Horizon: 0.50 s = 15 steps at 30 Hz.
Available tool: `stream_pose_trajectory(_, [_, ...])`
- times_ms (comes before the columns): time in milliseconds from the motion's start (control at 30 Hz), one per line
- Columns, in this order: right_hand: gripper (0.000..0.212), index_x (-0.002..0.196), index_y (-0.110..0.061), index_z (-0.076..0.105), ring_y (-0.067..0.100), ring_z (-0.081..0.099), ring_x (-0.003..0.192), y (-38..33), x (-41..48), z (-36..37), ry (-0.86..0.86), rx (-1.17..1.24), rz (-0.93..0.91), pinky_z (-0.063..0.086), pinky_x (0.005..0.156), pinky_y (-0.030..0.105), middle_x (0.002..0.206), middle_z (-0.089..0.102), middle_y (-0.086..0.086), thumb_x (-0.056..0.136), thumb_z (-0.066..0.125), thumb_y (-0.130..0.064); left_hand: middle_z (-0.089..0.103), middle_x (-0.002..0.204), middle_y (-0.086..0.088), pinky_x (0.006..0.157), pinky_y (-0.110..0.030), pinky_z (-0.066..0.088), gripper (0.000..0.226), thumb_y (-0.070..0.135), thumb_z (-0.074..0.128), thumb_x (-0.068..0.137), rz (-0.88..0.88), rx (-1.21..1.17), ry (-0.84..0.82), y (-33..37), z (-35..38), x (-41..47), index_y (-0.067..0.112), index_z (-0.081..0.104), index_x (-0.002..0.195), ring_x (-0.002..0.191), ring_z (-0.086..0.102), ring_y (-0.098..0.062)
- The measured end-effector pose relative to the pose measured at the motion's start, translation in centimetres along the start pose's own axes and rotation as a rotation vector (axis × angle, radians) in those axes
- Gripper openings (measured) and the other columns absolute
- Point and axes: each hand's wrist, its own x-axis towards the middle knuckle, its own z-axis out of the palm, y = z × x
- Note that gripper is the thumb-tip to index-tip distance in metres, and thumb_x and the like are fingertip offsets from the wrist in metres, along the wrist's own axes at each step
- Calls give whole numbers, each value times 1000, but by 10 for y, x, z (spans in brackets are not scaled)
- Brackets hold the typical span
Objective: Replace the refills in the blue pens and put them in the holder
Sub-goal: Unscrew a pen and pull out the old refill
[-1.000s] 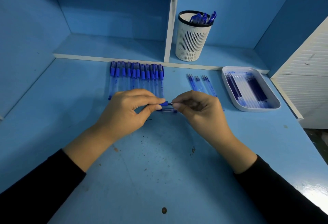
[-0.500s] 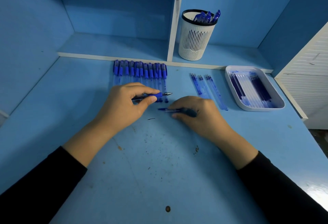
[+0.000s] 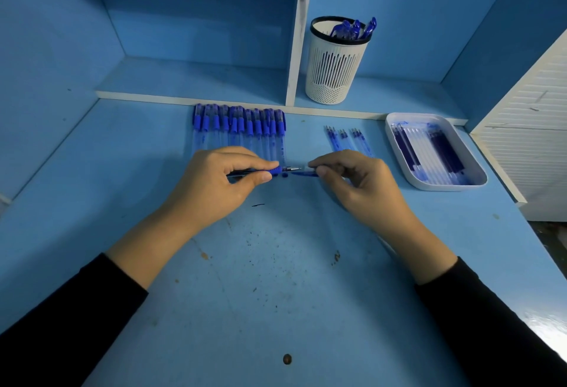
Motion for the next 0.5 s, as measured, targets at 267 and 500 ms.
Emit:
stream_pose_trajectory(267, [13, 97, -16, 75, 15, 63, 84, -3, -3, 8, -54, -76, -91, 50, 81, 28, 89, 70, -2, 90, 66, -10, 73, 90, 6, 74, -30, 55, 17, 7, 77, 82, 73, -28, -29, 2, 12, -3, 13, 78, 99, 81, 68, -5])
stream_pose_trajectory(500, [14, 96, -16, 75, 7, 62, 82, -6, -2, 11, -19, -74, -96, 44, 77, 14, 87, 68, -12, 90, 65, -8, 73, 86, 4, 63, -36, 53, 17, 3, 77, 81, 112, -36, -3, 0, 16, 3, 11, 78, 96, 73, 67, -12])
